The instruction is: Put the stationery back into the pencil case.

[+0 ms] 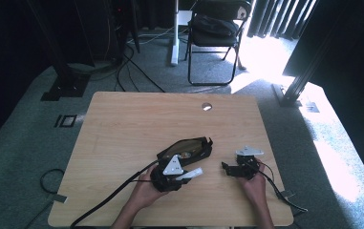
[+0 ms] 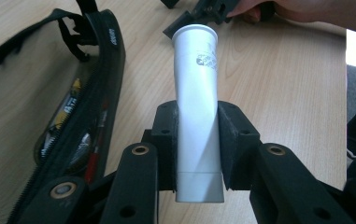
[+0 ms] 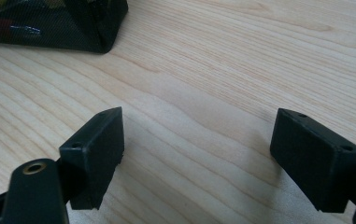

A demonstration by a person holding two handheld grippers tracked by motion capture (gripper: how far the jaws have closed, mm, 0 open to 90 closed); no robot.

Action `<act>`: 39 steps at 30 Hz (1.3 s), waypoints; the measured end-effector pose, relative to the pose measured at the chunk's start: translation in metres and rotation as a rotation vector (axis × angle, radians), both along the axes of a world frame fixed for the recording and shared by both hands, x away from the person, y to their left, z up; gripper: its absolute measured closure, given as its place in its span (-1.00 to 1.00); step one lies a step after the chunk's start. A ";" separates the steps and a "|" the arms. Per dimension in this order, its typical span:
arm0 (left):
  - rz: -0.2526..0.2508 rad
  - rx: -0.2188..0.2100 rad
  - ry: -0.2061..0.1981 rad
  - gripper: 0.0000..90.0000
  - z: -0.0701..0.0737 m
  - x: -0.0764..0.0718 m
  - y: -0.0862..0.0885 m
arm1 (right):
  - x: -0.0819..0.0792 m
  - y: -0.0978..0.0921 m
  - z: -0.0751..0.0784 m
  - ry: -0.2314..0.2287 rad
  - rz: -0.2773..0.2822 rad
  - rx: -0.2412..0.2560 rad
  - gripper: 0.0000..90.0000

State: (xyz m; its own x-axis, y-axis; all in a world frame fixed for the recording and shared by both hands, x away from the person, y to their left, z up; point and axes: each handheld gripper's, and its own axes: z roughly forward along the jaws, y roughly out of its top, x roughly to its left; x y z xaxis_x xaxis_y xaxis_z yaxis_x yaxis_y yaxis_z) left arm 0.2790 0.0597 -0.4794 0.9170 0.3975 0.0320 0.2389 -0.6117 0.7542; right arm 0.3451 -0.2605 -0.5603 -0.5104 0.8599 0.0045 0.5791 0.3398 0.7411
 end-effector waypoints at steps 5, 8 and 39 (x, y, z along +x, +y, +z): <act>0.004 -0.012 -0.002 0.58 0.004 0.001 0.002 | 0.000 0.000 0.000 0.000 0.000 0.000 -0.61; 0.007 -0.017 -0.005 0.58 0.006 0.002 0.004 | 0.000 0.000 0.000 0.000 0.000 0.000 -0.61; 0.032 -0.039 -0.039 0.58 0.023 0.012 0.014 | 0.000 0.000 0.000 0.000 0.000 0.000 -0.61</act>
